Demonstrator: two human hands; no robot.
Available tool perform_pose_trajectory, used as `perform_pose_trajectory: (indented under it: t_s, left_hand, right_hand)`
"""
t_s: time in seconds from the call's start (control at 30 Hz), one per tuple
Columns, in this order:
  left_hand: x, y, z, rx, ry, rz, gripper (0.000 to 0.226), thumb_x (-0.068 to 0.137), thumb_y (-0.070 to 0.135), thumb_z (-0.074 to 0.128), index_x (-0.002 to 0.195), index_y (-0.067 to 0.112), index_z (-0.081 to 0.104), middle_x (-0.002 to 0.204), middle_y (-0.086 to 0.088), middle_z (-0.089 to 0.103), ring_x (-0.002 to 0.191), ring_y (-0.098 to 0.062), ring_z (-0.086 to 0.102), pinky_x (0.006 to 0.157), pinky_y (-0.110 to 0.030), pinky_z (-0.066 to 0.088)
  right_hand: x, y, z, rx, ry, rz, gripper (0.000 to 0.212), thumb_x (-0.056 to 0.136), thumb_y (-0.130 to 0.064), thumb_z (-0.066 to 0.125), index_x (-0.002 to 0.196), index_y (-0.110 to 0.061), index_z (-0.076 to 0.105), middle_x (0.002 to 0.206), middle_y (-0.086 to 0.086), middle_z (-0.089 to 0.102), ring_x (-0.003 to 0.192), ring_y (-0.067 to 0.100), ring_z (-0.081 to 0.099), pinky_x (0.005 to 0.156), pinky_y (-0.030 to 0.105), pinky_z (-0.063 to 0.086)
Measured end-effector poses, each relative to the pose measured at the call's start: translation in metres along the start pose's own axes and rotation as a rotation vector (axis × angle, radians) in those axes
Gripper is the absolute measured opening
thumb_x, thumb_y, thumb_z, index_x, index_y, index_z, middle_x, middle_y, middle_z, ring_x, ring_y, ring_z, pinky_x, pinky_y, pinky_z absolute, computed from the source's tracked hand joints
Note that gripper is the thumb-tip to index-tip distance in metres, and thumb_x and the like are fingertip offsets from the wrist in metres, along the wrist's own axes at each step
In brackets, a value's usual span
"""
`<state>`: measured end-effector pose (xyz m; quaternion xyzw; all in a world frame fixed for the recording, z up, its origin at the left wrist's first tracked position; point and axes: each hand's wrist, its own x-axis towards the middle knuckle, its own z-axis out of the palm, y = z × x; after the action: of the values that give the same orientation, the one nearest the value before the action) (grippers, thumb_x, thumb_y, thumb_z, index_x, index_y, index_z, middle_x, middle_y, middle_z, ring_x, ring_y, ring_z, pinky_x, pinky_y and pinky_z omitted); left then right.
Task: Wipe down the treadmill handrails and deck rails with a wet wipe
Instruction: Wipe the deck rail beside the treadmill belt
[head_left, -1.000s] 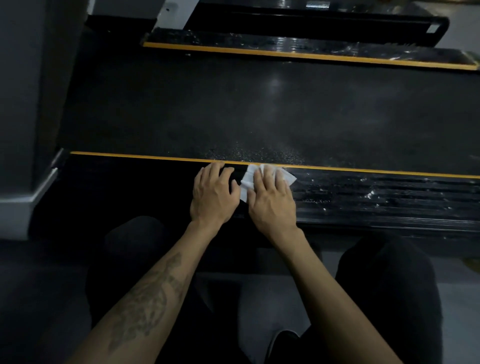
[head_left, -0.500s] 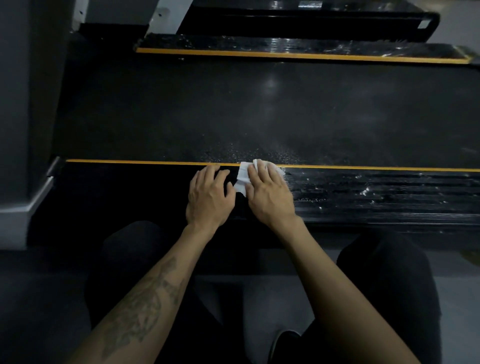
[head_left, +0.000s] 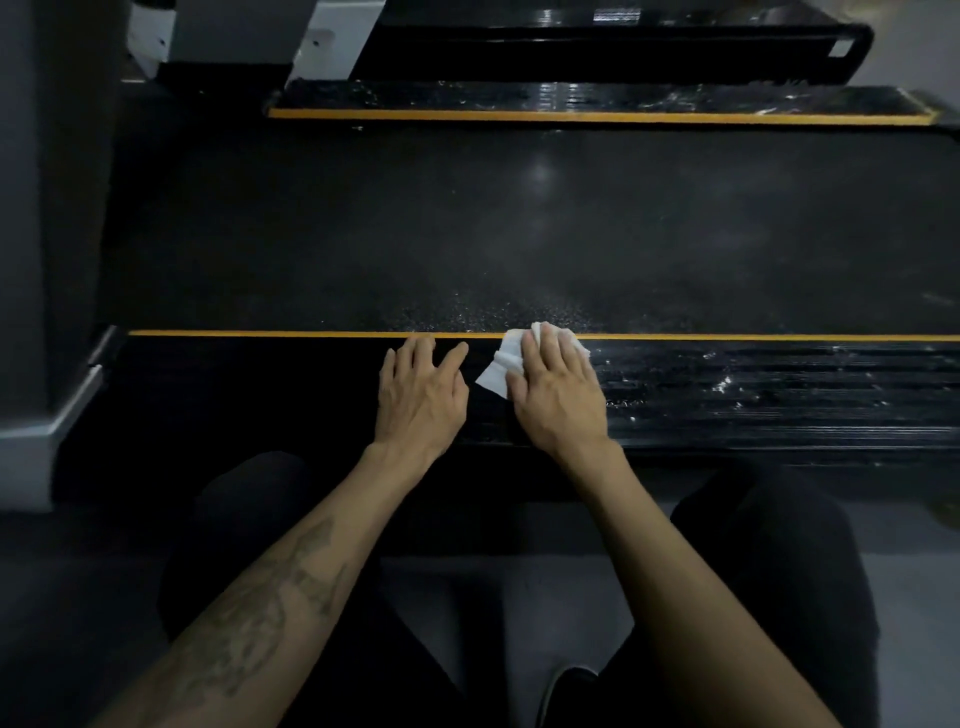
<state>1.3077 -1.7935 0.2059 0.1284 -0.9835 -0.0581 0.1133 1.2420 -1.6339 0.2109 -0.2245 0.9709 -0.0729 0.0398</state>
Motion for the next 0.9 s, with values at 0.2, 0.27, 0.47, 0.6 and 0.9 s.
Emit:
perform_pose_trajectory:
  t_s: [0.2, 0.27, 0.47, 0.6, 0.9]
  left_hand:
    - [0.013, 0.023, 0.006, -0.038, -0.017, -0.076, 0.04, 0.103, 0.034, 0.046, 0.134, 0.012, 0.055, 0.139, -0.012, 0.049, 0.13, -0.029, 0.047, 0.114, -0.046, 0.034]
    - [0.008, 0.034, 0.011, -0.042, -0.007, -0.127, 0.044, 0.104, 0.034, 0.043, 0.141, 0.013, 0.051, 0.148, -0.014, 0.045, 0.141, -0.031, 0.039, 0.122, -0.052, 0.024]
    - [0.004, 0.033, 0.016, -0.101, 0.074, -0.106, 0.041, 0.102, 0.031, 0.048, 0.138, 0.015, 0.059, 0.147, -0.012, 0.051, 0.141, -0.031, 0.043, 0.122, -0.053, 0.026]
    - [0.003, 0.035, 0.017, -0.132, 0.105, -0.092, 0.037, 0.101, 0.028, 0.051, 0.133, 0.013, 0.063, 0.143, -0.011, 0.055, 0.136, -0.03, 0.048, 0.12, -0.052, 0.031]
    - [0.002, 0.034, 0.016, -0.189, 0.137, -0.094, 0.035, 0.099, 0.024, 0.055, 0.129, 0.01, 0.065, 0.138, -0.011, 0.058, 0.13, -0.031, 0.052, 0.115, -0.052, 0.036]
  right_hand:
    - [-0.018, -0.01, 0.009, 0.007, 0.01, 0.058, 0.063, 0.11, -0.043, 0.021, 0.164, -0.01, 0.014, 0.171, 0.015, 0.005, 0.159, 0.032, 0.004, 0.128, 0.043, 0.009]
    - [-0.008, -0.002, 0.004, -0.009, 0.01, -0.028, 0.061, 0.111, -0.042, 0.023, 0.164, -0.015, 0.014, 0.172, 0.01, 0.005, 0.159, 0.026, 0.003, 0.128, 0.04, 0.004]
    - [-0.024, 0.003, 0.005, -0.038, 0.019, 0.099, 0.065, 0.111, -0.041, 0.018, 0.162, -0.002, 0.01, 0.17, 0.021, 0.004, 0.159, 0.032, 0.002, 0.129, 0.042, 0.006]
    - [-0.024, -0.005, 0.005, -0.023, -0.016, 0.033, 0.065, 0.111, -0.043, 0.017, 0.163, -0.006, 0.008, 0.171, 0.018, 0.002, 0.159, 0.032, 0.001, 0.129, 0.043, 0.006]
    - [-0.038, 0.002, 0.007, -0.022, 0.018, 0.086, 0.065, 0.11, -0.042, 0.02, 0.163, -0.006, 0.012, 0.171, 0.019, 0.005, 0.158, 0.034, 0.004, 0.128, 0.044, 0.009]
